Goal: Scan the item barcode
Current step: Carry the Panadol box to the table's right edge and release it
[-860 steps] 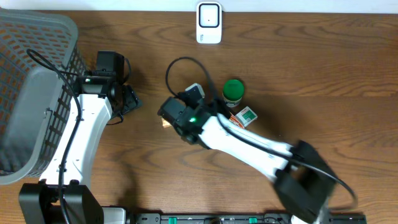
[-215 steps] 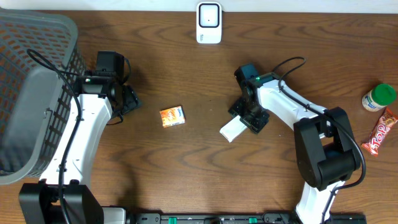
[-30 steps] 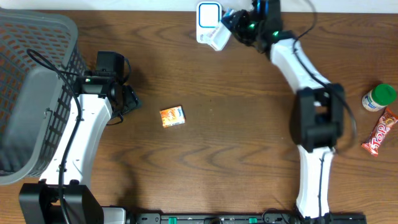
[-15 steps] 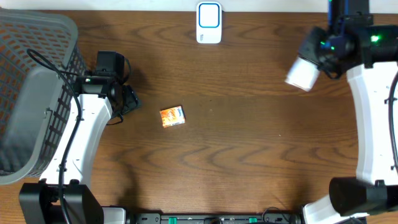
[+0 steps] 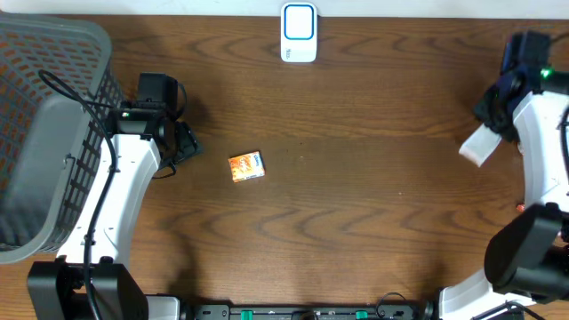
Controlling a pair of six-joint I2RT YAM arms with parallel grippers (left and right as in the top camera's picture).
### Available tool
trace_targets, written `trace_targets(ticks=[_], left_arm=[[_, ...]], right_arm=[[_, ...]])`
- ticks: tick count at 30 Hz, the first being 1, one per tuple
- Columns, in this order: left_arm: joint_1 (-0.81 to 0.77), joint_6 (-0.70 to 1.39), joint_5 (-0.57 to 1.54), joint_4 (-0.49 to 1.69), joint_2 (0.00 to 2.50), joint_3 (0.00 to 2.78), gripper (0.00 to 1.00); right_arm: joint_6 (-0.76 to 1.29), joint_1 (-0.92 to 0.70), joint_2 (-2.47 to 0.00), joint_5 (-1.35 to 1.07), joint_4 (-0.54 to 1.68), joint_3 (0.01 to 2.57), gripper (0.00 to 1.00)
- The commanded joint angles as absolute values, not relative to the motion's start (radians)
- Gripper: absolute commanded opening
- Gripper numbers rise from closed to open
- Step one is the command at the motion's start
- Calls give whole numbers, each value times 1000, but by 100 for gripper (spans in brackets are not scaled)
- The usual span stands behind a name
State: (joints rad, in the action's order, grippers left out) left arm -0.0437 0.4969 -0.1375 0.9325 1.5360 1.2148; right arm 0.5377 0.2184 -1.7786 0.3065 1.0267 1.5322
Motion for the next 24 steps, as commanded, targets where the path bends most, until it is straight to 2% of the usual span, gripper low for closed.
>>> trace_targets(ticks=[1,5,11,15,16,17,20,24], left_arm=[[-40,494,-150,934,1536,1208,86],[-40,494,-150,934,1536,1208,86],[-40,494,-150,934,1536,1208,86],[-40,494,-150,934,1536,1208,86],[-40,494,-150,934,1536,1208,86],[-40,494,-150,934,1536,1208,86],[-40,494,-150,934,1536,1208,86],[-40,494,-150,934,1536,1208,86]], right_arm=[[531,245,-1786,339,937,1376,38],[555,291,-1786,371,832,1248,38],[572,372,-1786,396,777,1195,41],[588,425,-1786,380,777,1194,59],[591,444,-1786,360,773,1195,76],[591,451,-1786,347,772,1197,82],[586,458,-1778,270,780,1224,89],[579,425,-1743,138,840,1293,92]])
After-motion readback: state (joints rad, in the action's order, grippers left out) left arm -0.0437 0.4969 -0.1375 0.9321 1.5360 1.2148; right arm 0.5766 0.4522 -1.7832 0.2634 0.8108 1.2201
